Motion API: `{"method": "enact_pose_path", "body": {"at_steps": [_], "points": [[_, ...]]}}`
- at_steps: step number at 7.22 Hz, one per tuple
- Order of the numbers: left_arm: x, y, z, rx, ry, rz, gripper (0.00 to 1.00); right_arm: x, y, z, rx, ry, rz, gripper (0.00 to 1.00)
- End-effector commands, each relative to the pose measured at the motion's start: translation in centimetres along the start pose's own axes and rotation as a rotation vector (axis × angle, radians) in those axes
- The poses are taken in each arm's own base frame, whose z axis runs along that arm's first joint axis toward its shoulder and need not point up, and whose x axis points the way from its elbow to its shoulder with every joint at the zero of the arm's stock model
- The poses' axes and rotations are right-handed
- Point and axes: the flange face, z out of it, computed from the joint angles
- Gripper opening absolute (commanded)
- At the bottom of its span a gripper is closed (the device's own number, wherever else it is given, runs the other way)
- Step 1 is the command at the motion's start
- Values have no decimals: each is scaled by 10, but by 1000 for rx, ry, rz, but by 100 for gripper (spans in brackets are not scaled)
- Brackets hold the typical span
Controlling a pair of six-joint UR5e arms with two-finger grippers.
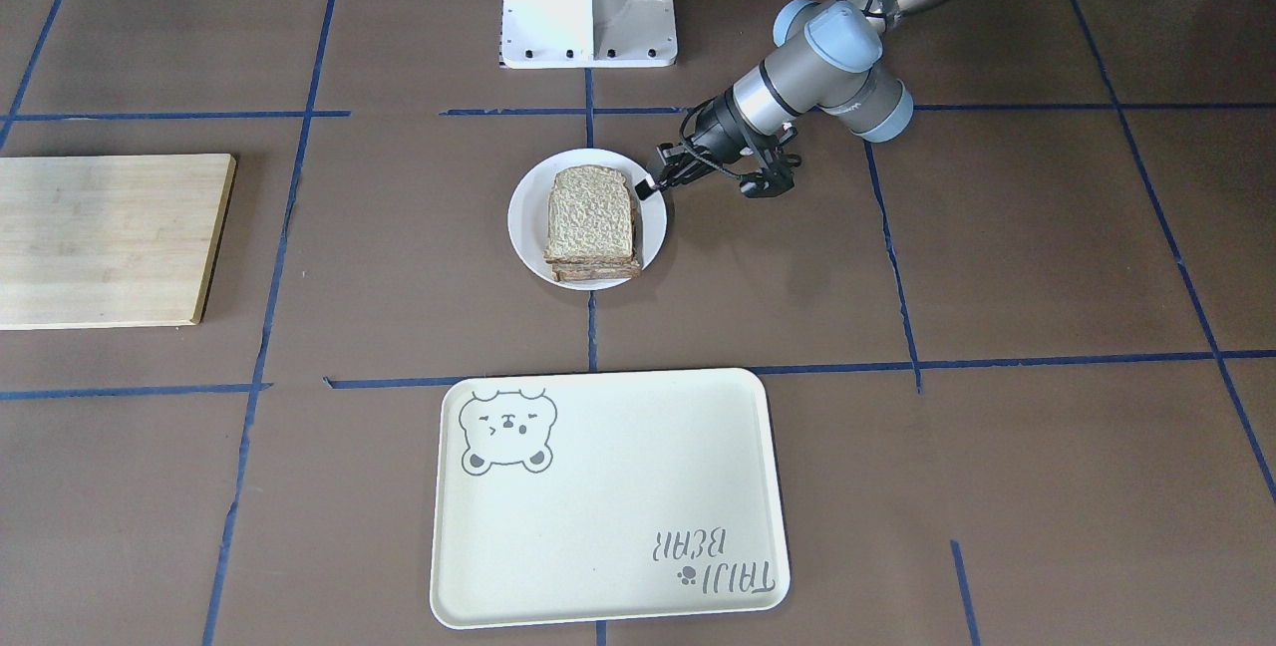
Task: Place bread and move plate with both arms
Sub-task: 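Reach the left gripper to the white plate rim and grip it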
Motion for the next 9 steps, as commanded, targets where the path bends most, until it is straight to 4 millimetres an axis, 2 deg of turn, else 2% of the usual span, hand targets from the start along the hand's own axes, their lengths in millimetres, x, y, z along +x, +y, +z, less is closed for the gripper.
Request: {"method": "enact_pose_path", "body": {"at_steps": [1,4,6,7,9], "points": [[15,6,-12,-13,44,15,4,1,0,-1,2,0,2,100],[23,5,-30,-39,185,47,2,1,0,-2,5,-5,2,100],[29,0,-30,25,260,28,2,3,1,-4,11,-12,8,100],[28,-7,-25,73,304,11,1,5,2,-6,13,-11,12,100],[36,-32,3,217,378,-9,0,6,4,-5,12,-13,15,100]]}}
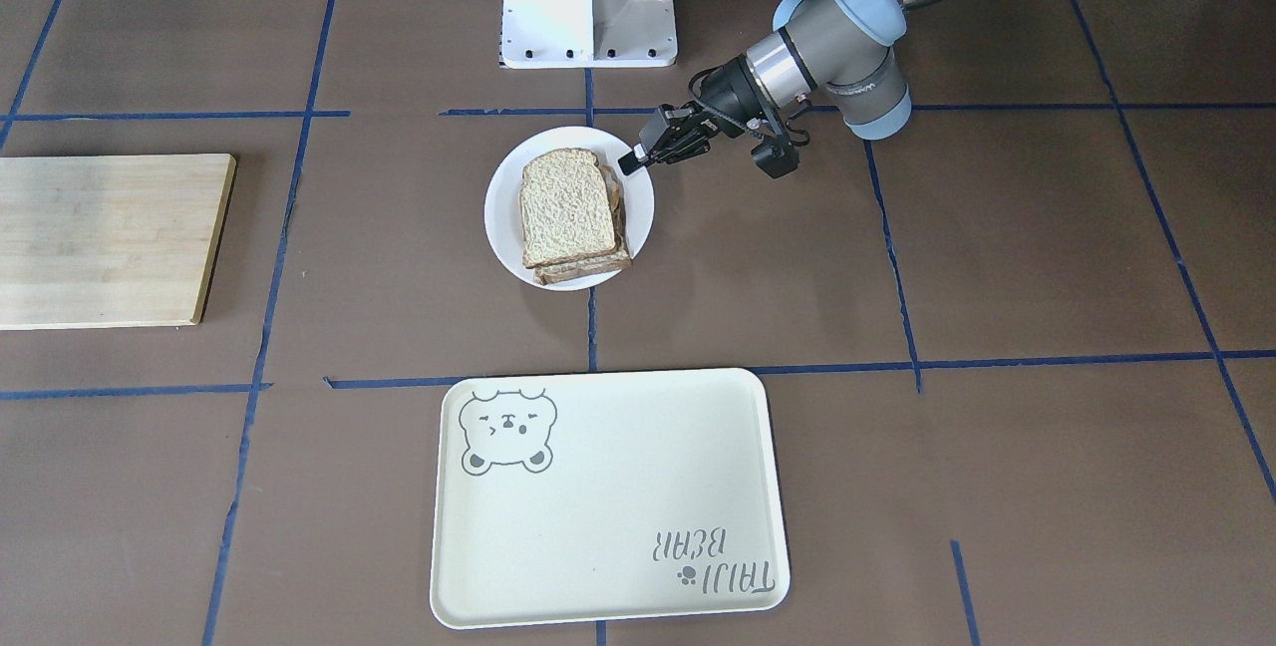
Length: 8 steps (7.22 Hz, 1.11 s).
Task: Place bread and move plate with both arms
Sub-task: 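Slide the plate with the left gripper onto the bear tray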
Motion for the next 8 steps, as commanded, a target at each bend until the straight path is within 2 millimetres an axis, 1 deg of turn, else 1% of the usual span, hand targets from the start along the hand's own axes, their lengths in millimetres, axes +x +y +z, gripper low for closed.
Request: {"method": "enact_pose_path", "body": {"at_steps": [1,2,3,4,5,7,8], "points": [[-2,-28,32,170,60,1,0,1,1,1,0,-7,3,100],[2,-51,46,239,70,-20,0,1,1,1,0,-7,3,100],[5,-87,80,338,71,-105,0,2,4,2,-3,-7,4,100],[12,-122,108,401,48,-130,0,2,4,2,-3,-7,4,100],[12,-142,117,434,34,-159,0,2,4,2,-3,-7,6,100],[7,-147,118,443,22,-171,2,2,4,2,-3,-7,4,100],[5,-149,117,445,16,-169,27,2,4,2,-3,-7,4,100]]}}
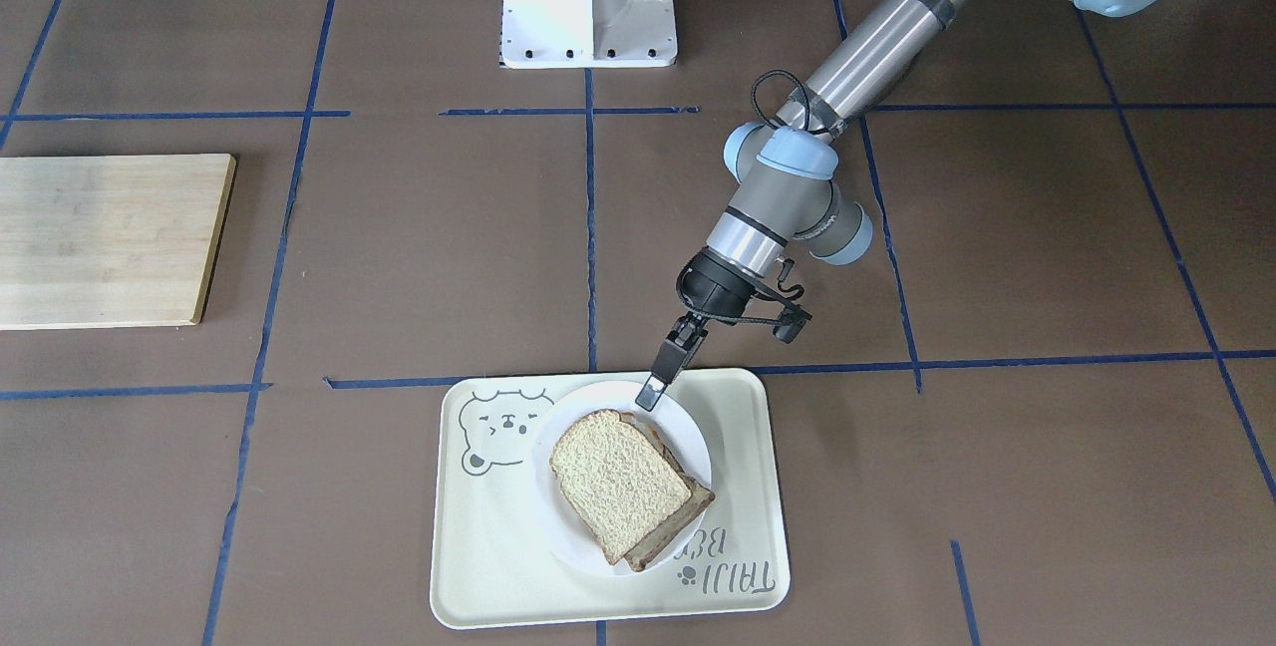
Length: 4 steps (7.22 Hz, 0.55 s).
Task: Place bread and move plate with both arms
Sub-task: 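Slide the plate with the left gripper onto the bear tray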
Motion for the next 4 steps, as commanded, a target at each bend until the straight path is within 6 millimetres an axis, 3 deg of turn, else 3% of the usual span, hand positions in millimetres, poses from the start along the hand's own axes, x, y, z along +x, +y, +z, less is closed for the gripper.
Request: {"method": "enact_pose_path", "body": {"at_steps": [1,2,3,4], "points": [[3,-14,2,15,-5,12,99,0,0,0,0,0,0,100],[9,-35,-1,-14,-55,23,100,0,0,0,0,0,0,100],[21,-71,-18,-39,-165,27,100,0,0,0,0,0,0,100],[47,-104,-50,-78,-256,82,100,0,0,0,0,0,0,100]]}}
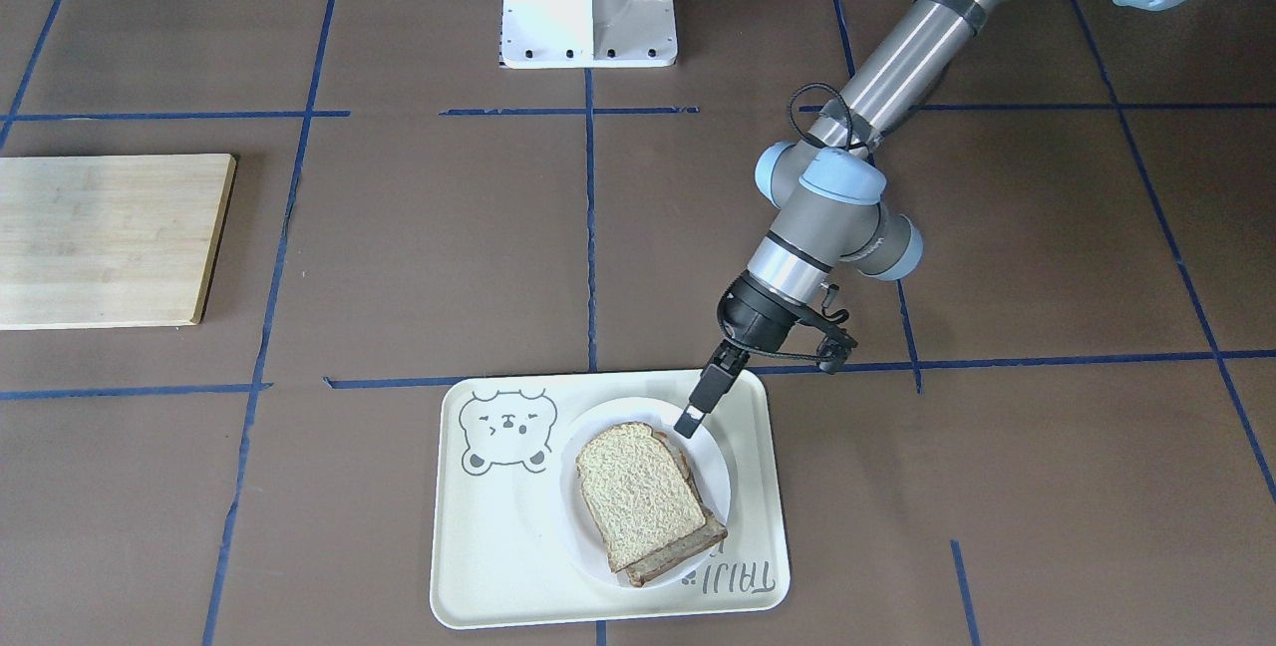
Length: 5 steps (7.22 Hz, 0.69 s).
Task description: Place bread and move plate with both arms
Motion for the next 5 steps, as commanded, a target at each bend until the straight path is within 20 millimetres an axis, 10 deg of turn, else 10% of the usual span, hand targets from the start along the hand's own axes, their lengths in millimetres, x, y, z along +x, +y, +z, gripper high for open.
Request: {"method": "enact_pose_path", "body": {"at_steps": [1,3,5], "points": [[33,-59,-72,-46,-194,145,100,0,0,0,0,0,1,100],[47,-96,-141,-27,-331,314,100,0,0,0,0,0,1,100],[44,-175,-244,-9,-479,493,100,3,4,1,-1,2,9,100]]}}
